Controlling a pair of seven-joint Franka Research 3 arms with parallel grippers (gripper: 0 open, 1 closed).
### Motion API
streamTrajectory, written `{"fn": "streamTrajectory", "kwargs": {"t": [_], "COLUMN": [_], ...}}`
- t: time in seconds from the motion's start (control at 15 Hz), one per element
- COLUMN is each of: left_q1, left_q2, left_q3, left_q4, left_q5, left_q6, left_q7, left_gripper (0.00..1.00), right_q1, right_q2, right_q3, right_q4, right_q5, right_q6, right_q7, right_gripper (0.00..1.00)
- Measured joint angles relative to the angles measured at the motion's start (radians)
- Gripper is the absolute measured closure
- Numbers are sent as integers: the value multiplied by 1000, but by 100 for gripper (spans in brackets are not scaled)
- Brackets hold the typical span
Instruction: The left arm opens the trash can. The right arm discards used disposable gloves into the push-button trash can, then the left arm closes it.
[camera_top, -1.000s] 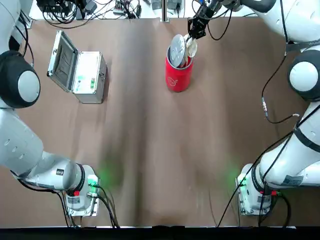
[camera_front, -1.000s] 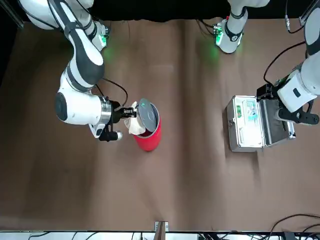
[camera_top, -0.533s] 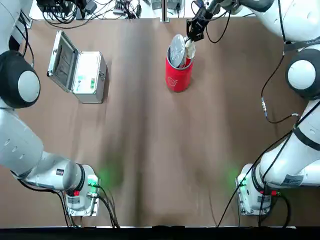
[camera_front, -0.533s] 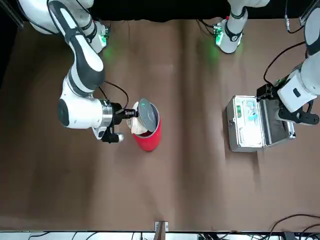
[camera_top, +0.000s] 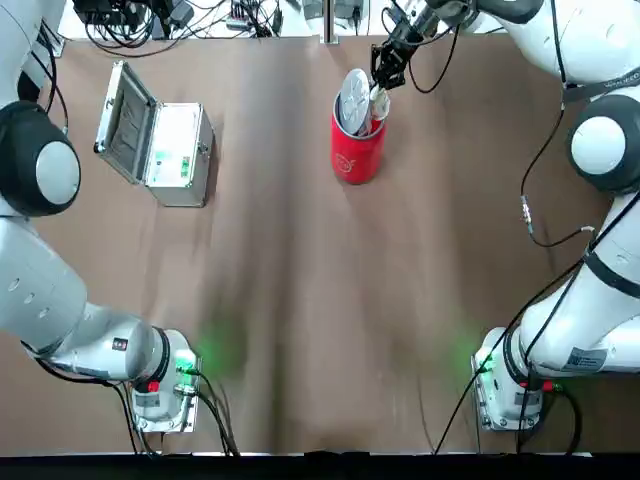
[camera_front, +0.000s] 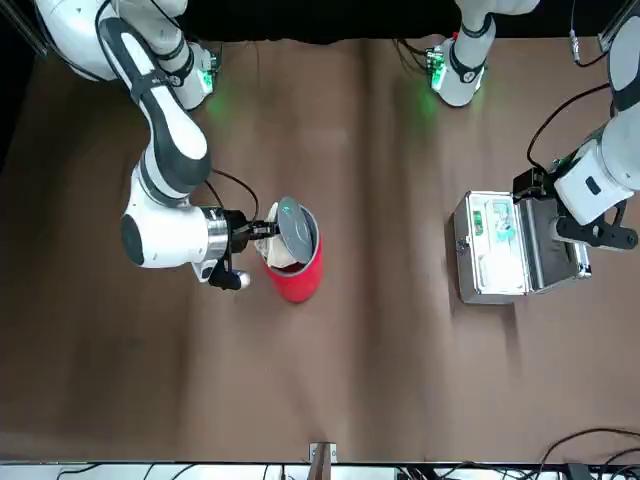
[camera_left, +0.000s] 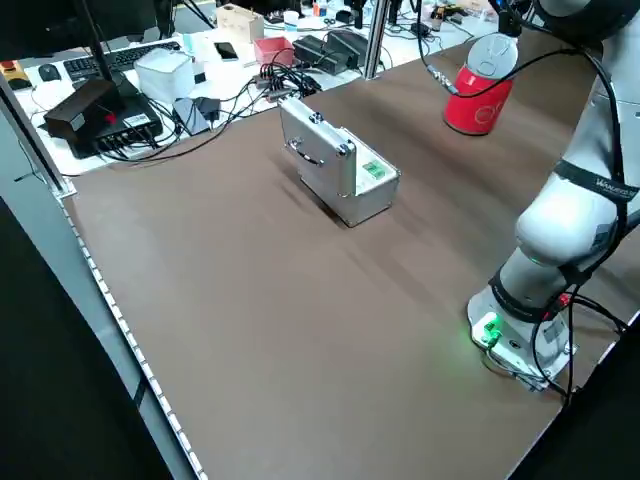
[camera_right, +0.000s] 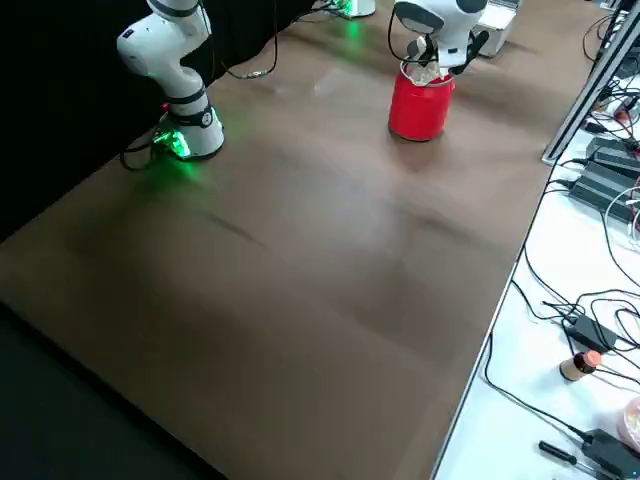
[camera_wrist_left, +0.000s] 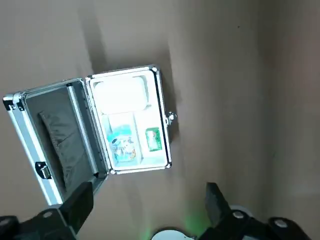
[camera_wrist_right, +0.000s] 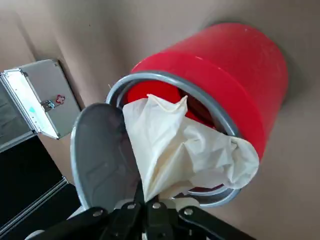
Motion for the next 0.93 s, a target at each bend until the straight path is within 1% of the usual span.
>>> {"fn": "streamTrajectory", "kwargs": {"t": [0.4,0.8,0.93], "left_q1": [0,0,0], "left_q2": [0,0,0], "left_q3": [0,0,0], "left_q4": [0,-2,-2], "left_q5": [0,0,0], "left_q6": [0,0,0], "left_q7": [0,0,0], "left_gripper": [0,0,0], "right_q1": [-1,-11,-11], "right_q2": [31,76,79], "right_q3": [-2,-8,-8], "right_q4": [0,0,1], "right_q5": [18,67,71], "right_q6": [-14,-20,-20], "right_q7": [0,0,0], "right_gripper": [98,98,96]}}
